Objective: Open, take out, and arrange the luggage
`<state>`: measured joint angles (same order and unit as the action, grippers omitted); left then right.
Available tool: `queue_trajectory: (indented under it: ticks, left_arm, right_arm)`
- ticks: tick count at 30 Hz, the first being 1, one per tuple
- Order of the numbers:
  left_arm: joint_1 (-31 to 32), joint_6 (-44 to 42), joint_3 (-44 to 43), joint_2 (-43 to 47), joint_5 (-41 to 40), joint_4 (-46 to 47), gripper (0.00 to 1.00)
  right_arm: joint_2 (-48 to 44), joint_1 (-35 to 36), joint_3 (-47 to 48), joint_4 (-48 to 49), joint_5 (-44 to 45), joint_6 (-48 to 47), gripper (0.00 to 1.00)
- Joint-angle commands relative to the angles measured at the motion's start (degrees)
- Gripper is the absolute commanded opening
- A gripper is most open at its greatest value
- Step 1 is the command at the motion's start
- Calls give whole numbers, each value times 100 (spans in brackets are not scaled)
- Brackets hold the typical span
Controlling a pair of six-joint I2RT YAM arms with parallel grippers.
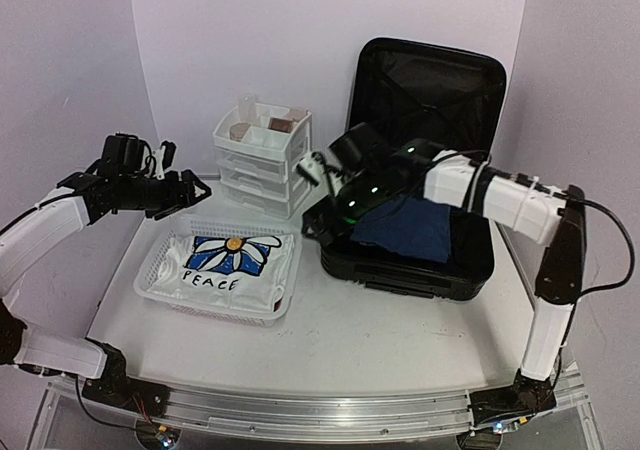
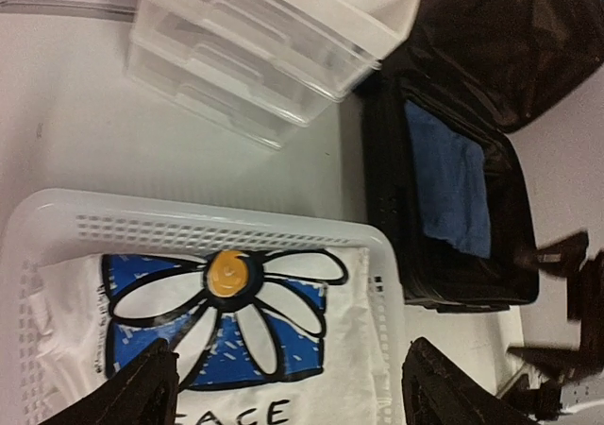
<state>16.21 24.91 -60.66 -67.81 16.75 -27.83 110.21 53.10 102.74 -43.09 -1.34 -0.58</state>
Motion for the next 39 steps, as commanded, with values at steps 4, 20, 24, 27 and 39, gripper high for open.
queue_trajectory:
  ticks: [4,20,24,27,39]
  left_arm:
    - [1079,85,-896,-998,781,867,85]
    - [1822,565,-3048,-3619,897,474,90]
    - [1829,795,-3801,-3948,768,-157,85]
    - [1879,839,-4116,-3993,687,-199,83]
    - [2106,408,-5167,-4172,443,-694,73]
  right_arm:
    - [-548,-1658,-693,2,-141,-996,98]
    - [872,-1975,-85,-458,750,-3610,98]
    - [1024,-1979,73,-368,768,-3426,98]
    - [1080,-1979,-201,-81,1263,-3482,95]
    - [1174,-2121,-255,485,1386,-2946,67]
